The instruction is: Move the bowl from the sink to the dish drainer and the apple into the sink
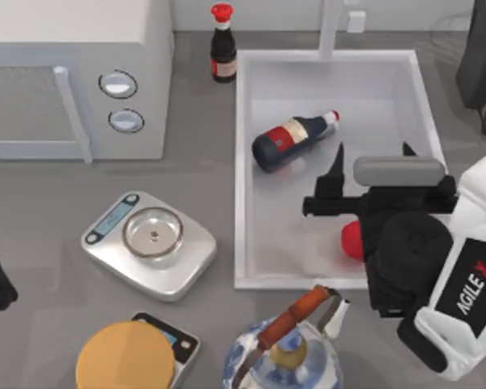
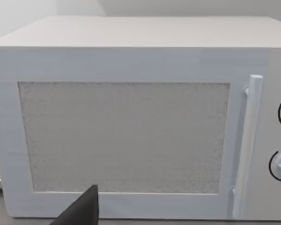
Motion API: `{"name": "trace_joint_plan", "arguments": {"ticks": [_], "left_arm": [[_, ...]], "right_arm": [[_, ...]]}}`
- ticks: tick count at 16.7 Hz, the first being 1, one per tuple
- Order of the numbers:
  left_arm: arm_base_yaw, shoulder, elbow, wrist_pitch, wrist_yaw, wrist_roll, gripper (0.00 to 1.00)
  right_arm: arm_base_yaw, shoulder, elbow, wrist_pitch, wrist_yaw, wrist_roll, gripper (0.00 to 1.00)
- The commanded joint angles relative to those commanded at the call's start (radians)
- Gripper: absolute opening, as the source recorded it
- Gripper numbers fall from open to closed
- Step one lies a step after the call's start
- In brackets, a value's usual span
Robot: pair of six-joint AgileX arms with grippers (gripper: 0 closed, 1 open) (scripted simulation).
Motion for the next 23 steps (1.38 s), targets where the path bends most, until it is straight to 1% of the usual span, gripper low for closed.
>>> {"name": "trace_joint_plan", "arguments": {"ticks": [9,12,14,17,23], "left_arm": [[0.0,0.0,0.0,0.0,0.0,0.0,1.0],[0.0,0.0,0.0,0.0,0.0,0.0,1.0],[0.0,0.0,0.0,0.0,0.0,0.0,1.0],[0.0,0.0,0.0,0.0,0.0,0.0,1.0],[0.0,0.0,0.0,0.0,0.0,0.0,1.0]], "right_arm": [[0.0,0.0,0.001,0.0,0.0,0.0,1.0],[-0.036,-0.051,-0.028,-0.057,-0.019,0.0,1.0],[-0.089,-0.129,-0.071,-0.142,-0.057,0.0,1.0],[-0.196,-0.314,-0.162,-0.338,-0.139,0.001,1.0],[-0.428,-0.876,-0.366,-0.829,-0.343,0.0,1.0]]}}
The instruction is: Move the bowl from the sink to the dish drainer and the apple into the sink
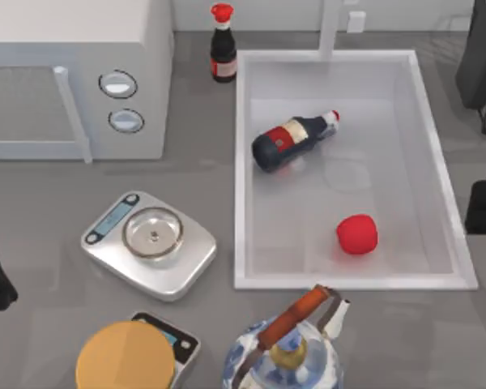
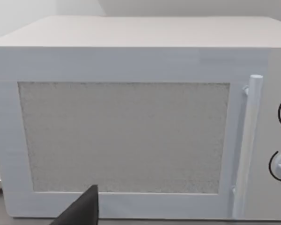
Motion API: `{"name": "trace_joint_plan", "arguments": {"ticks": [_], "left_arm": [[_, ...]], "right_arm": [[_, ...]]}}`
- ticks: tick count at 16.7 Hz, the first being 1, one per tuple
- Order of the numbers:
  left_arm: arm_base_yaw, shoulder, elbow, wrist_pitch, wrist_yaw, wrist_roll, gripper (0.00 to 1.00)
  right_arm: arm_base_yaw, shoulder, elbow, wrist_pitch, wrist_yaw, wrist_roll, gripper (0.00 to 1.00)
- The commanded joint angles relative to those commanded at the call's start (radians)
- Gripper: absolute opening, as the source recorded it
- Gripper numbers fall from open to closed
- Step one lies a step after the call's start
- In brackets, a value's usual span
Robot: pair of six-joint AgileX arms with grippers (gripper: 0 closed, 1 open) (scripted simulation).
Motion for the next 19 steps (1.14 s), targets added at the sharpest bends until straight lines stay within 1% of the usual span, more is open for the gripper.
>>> {"name": "trace_joint_plan", "arguments": {"ticks": [6,11,15,19], "left_arm": [[0.0,0.0,0.0,0.0,0.0,0.0,1.0],[0.0,0.0,0.0,0.0,0.0,0.0,1.0],[0.0,0.0,0.0,0.0,0.0,0.0,1.0],[0.0,0.0,0.0,0.0,0.0,0.0,1.0]], "right_arm": [[-0.161,-0.635,-0.155,-0.432,-0.189,-0.004,1.0],[-0.217,-1.094,-0.223,-0.671,-0.295,-0.011,1.0],[-0.22,-1.304,-0.239,-0.763,-0.337,-0.014,1.0],[-0.221,-1.355,-0.242,-0.784,-0.342,-0.016,1.0]]}}
